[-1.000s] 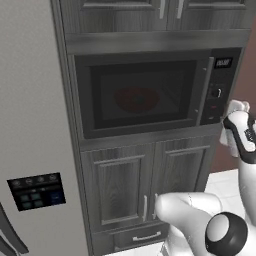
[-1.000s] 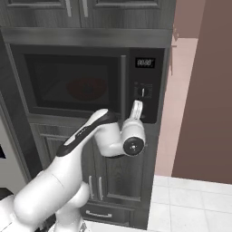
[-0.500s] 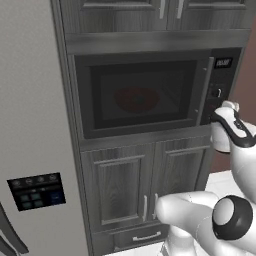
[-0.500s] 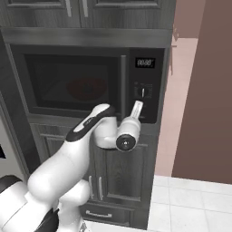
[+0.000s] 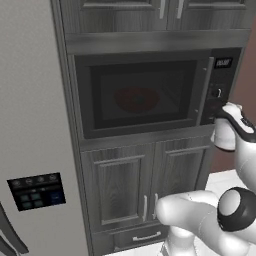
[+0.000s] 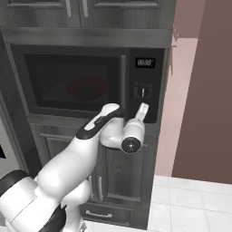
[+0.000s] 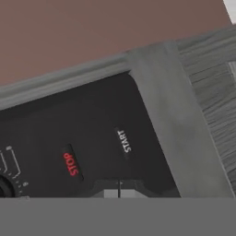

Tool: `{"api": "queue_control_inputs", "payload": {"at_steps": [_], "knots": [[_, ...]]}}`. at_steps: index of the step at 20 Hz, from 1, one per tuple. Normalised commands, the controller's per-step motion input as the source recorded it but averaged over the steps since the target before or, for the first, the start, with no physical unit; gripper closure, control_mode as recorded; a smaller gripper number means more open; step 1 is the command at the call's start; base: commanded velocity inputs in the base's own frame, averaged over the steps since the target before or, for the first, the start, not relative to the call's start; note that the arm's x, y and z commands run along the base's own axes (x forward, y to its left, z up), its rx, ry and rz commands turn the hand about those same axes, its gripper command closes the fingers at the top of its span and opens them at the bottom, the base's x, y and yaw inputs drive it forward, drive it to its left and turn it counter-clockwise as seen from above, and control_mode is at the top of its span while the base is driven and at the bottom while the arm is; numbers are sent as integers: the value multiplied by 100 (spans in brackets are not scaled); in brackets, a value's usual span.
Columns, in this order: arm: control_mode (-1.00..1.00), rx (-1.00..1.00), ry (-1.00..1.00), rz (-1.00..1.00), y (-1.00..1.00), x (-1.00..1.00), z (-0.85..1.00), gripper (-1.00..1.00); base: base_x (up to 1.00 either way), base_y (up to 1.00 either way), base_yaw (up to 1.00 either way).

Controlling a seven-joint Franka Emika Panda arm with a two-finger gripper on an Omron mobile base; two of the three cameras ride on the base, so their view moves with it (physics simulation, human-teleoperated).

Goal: Pick the squash from the sink and place it in the bowl. Then pick the bowl and place it in the microwave. Then close the microwave door and press the start button.

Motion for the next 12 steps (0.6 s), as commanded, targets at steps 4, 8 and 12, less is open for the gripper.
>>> {"api": "queue_control_inputs", "payload": {"at_steps": [4, 8, 12], "knots": [[-100, 0, 0, 0, 0, 29, -10, 100, 0, 0, 0], [-100, 0, 0, 0, 0, 29, -14, 100, 0, 0, 0], [-100, 0, -1, 0, 0, 16, -21, 100, 0, 0, 0]]}}
